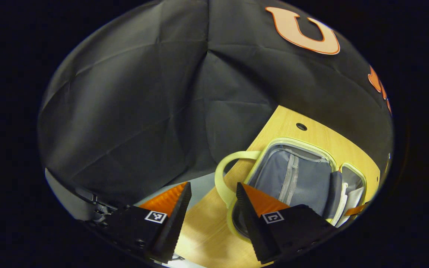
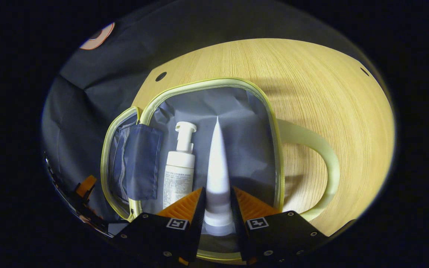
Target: First open the suitcase, pack the skin care products into it, and then close the suitcase.
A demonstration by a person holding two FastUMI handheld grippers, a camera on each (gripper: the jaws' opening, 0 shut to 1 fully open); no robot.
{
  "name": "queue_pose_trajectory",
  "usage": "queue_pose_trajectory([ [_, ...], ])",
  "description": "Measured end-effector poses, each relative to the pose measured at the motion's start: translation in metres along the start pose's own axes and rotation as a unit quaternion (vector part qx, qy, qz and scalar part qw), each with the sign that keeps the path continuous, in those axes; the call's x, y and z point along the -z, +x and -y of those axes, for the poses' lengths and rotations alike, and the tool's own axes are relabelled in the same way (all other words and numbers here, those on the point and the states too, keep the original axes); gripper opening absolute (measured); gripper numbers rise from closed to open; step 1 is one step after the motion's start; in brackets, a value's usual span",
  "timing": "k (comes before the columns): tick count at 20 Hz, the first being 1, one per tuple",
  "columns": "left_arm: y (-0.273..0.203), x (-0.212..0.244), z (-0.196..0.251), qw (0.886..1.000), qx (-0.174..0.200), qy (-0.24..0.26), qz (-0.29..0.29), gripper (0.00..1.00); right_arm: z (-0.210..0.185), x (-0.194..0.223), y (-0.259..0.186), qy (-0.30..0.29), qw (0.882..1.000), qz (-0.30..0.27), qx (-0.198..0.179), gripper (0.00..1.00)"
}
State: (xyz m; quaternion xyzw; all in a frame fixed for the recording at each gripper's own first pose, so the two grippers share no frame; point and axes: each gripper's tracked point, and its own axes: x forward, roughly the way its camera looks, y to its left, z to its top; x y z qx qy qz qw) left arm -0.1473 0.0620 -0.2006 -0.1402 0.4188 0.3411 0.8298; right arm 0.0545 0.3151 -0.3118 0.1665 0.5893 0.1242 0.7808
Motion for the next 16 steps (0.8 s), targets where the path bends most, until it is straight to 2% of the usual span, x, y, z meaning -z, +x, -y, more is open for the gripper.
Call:
queue_pose_trajectory([
  [3,0.022,0.002,0.008,0.998,0.029,-0.049,-0.016,0.79,0.002,-0.005,-0.005,0.007,1.000,0.013,0.001,0.45],
  [6,0.033,0.005,0.009,0.995,0.060,-0.073,-0.041,0.82,0.002,-0.013,-0.018,0.001,0.999,0.039,-0.006,0.46],
  [7,0.037,0.006,0.010,0.993,0.068,-0.080,-0.049,0.83,0.004,-0.017,-0.024,-0.005,0.999,0.051,-0.006,0.50],
  [8,0.043,0.006,0.005,0.993,0.067,-0.083,-0.050,0.83,0.005,-0.021,-0.032,-0.011,0.998,0.065,-0.009,0.48],
  [9,0.046,0.006,0.002,0.992,0.069,-0.088,-0.056,0.83,0.007,-0.023,-0.040,-0.017,0.997,0.079,-0.011,0.59],
  [11,0.053,0.011,0.006,0.990,0.075,-0.096,-0.070,0.83,0.011,-0.031,-0.057,-0.030,0.993,0.111,-0.013,0.65],
  [13,0.064,0.014,0.004,0.988,0.082,-0.102,-0.083,0.83,0.018,-0.038,-0.076,-0.049,0.988,0.148,-0.010,0.80],
  [16,0.076,0.015,0.006,0.983,0.102,-0.120,-0.098,0.83,0.028,-0.050,-0.110,-0.069,0.977,0.200,-0.006,0.88],
])
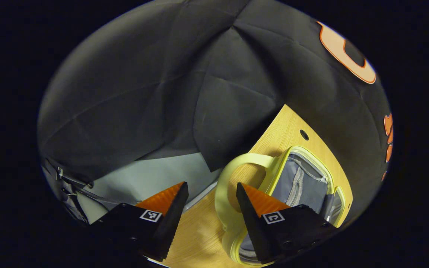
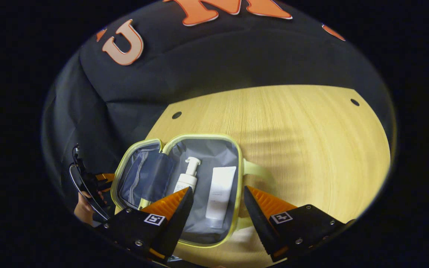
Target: First open the suitcase, pack the skin care products into it, and then close the suitcase.
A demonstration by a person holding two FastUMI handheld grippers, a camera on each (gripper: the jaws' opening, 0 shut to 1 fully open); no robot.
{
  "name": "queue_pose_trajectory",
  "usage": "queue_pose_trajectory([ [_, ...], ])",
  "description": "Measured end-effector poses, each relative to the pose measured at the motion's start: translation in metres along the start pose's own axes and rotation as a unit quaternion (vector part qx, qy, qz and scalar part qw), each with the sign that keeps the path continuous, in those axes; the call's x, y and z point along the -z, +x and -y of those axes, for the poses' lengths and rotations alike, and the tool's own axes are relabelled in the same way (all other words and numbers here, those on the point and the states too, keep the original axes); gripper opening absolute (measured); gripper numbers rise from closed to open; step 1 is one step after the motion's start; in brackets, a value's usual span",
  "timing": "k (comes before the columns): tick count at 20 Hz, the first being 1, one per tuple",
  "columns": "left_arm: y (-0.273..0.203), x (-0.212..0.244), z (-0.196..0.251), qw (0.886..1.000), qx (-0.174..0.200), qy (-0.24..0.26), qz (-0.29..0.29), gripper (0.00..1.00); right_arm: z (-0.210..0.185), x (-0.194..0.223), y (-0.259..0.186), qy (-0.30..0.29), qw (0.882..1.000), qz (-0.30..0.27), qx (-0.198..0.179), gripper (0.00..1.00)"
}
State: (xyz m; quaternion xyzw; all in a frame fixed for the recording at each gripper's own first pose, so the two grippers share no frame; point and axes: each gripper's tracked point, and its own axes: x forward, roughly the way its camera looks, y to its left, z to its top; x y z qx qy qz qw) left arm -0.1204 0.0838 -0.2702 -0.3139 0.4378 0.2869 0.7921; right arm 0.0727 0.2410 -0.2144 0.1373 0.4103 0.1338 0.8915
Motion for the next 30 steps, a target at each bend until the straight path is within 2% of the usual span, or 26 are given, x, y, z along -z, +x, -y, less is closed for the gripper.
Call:
queue_pose_trajectory([
  [3,0.011,0.002,0.008,0.999,0.034,-0.029,-0.023,0.82,0.011,-0.020,-0.024,-0.025,0.998,0.051,0.010,0.93],
  [5,0.018,0.009,0.015,0.997,0.052,-0.048,-0.040,0.55,0.019,-0.031,-0.040,-0.039,0.996,0.076,0.023,0.94],
  [6,0.021,0.006,0.016,0.996,0.054,-0.057,-0.037,0.55,0.023,-0.035,-0.046,-0.043,0.995,0.084,0.028,0.94],
  [7,0.027,0.008,0.015,0.996,0.048,-0.067,-0.042,0.40,0.025,-0.037,-0.052,-0.046,0.994,0.092,0.029,0.94],
  [8,0.022,0.007,0.014,0.994,0.057,-0.078,-0.043,0.26,0.028,-0.039,-0.057,-0.048,0.994,0.095,0.034,0.94],
  [11,0.014,0.002,0.019,0.992,0.087,-0.081,-0.032,0.13,0.043,-0.046,-0.068,-0.056,0.990,0.116,0.052,0.94],
  [13,0.005,-0.006,0.019,0.995,0.083,-0.059,-0.016,0.13,0.050,-0.049,-0.073,-0.055,0.988,0.127,0.061,0.94],
  [15,-0.009,-0.009,0.029,0.996,0.082,-0.039,-0.004,0.04,0.053,-0.054,-0.078,-0.056,0.987,0.140,0.062,0.94],
  [21,-0.058,-0.034,0.052,0.996,0.058,0.034,0.053,0.04,0.063,-0.084,-0.104,-0.090,0.976,0.185,0.068,0.95],
  [26,-0.120,-0.051,0.079,0.990,0.080,0.063,0.099,0.03,0.064,-0.089,-0.114,-0.104,0.973,0.197,0.060,0.95],
  [30,-0.158,-0.059,0.120,0.982,0.101,0.089,0.129,0.03,0.067,-0.098,-0.125,-0.100,0.969,0.217,0.054,0.94],
])
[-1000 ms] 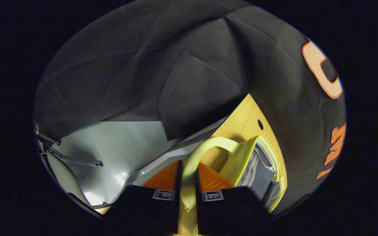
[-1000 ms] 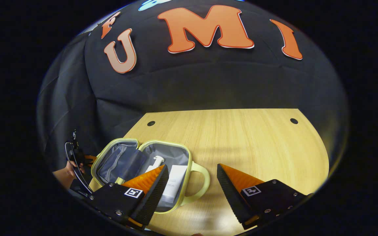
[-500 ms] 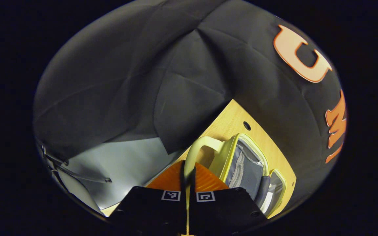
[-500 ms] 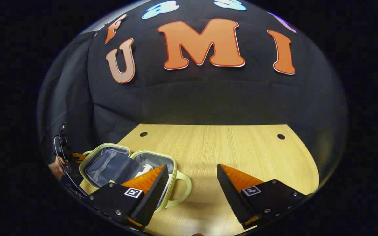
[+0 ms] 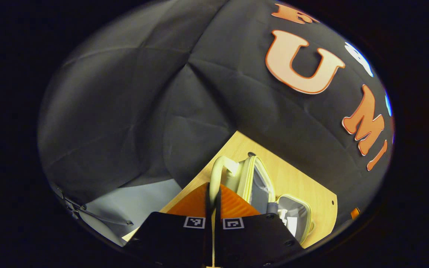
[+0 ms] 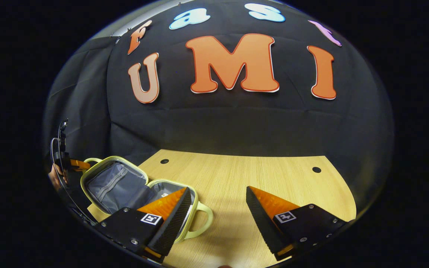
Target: First open the suitcase, pack the skin care products into it, and then close the suitcase.
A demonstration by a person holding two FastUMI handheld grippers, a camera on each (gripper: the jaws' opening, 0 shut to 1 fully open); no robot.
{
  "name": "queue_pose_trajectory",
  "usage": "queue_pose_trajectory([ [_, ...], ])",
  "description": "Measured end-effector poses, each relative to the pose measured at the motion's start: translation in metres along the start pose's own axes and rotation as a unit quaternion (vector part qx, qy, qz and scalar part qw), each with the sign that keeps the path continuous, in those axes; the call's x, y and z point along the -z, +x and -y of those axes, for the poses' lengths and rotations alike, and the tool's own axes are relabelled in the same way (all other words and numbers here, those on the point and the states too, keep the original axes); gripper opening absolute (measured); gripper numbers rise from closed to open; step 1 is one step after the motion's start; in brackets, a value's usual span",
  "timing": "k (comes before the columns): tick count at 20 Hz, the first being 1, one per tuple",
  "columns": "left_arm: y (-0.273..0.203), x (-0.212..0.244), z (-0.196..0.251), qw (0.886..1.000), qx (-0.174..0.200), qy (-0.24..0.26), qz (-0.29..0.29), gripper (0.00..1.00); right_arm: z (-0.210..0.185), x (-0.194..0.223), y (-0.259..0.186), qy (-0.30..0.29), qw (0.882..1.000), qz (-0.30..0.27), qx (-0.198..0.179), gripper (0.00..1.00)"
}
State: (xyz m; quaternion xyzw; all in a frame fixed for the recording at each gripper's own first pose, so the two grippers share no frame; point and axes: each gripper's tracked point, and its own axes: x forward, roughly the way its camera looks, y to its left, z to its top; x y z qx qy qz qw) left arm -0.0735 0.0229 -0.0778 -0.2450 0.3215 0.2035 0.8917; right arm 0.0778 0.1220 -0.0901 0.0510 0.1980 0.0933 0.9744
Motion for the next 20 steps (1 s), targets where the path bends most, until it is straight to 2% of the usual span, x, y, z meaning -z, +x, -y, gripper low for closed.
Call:
queue_pose_trajectory([
  [7,-0.045,-0.021,0.087,0.997,0.056,0.040,0.035,0.02,0.015,-0.021,-0.013,0.005,0.999,0.040,0.009,0.94],
  [11,-0.066,-0.019,0.139,0.993,0.083,0.074,0.043,0.02,0.020,-0.023,-0.016,0.012,0.999,0.044,0.008,0.95],
  [20,-0.094,0.014,0.245,0.979,0.137,0.148,0.040,0.02,0.042,-0.027,-0.026,0.022,0.998,0.057,0.016,0.95],
])
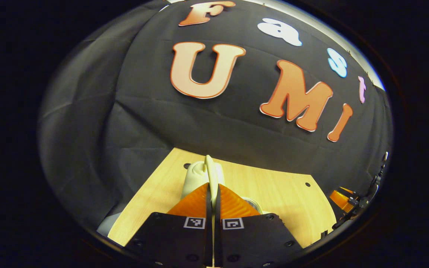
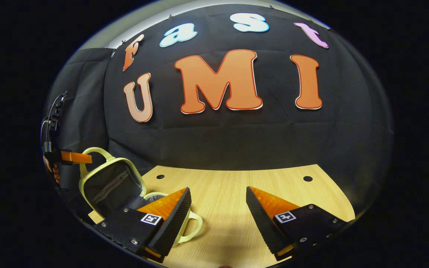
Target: First open the suitcase, pack the skin care products into it, and then close the suitcase.
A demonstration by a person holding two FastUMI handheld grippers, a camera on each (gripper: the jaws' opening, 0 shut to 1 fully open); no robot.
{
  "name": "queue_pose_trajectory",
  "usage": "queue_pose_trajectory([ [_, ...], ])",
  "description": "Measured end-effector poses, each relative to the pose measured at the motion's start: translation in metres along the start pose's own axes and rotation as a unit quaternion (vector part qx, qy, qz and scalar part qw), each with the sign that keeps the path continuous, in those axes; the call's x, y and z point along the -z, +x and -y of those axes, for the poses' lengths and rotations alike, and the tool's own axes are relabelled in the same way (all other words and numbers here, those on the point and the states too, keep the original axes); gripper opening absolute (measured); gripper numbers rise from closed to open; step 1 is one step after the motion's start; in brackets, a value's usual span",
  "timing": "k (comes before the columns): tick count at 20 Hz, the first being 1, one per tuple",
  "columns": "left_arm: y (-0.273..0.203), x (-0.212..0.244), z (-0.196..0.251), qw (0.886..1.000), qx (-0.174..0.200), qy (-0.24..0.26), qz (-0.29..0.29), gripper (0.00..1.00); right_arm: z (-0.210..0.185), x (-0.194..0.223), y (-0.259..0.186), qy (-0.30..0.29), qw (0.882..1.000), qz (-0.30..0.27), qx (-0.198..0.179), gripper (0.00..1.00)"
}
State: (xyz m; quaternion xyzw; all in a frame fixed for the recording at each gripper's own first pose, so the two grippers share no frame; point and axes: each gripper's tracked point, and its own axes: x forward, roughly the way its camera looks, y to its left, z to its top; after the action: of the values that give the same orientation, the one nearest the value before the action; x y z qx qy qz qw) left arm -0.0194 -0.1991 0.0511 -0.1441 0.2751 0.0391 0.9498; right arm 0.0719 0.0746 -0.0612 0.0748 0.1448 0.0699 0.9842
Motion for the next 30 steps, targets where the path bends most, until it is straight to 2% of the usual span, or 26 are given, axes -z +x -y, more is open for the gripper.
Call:
queue_pose_trajectory([
  [6,0.009,0.019,0.076,0.999,0.044,0.025,-0.018,0.02,0.021,0.002,-0.009,0.008,1.000,0.001,0.010,0.94],
  [11,0.024,0.049,0.124,0.995,0.082,0.021,-0.048,0.02,0.041,0.009,-0.016,0.018,1.000,-0.006,0.020,0.95],
  [15,0.034,0.079,0.155,0.990,0.112,0.009,-0.080,0.02,0.057,0.010,-0.021,0.024,0.999,-0.007,0.026,0.94],
  [20,0.053,0.132,0.193,0.979,0.149,-0.006,-0.138,0.03,0.073,0.012,-0.024,0.031,0.999,-0.008,0.035,0.94],
  [25,0.070,0.181,0.210,0.970,0.151,0.024,-0.191,0.03,0.085,0.019,-0.026,0.037,0.998,-0.015,0.043,0.94],
  [30,0.085,0.225,0.215,0.964,0.125,0.075,-0.223,0.03,0.088,0.022,-0.024,0.036,0.998,-0.017,0.043,0.94],
])
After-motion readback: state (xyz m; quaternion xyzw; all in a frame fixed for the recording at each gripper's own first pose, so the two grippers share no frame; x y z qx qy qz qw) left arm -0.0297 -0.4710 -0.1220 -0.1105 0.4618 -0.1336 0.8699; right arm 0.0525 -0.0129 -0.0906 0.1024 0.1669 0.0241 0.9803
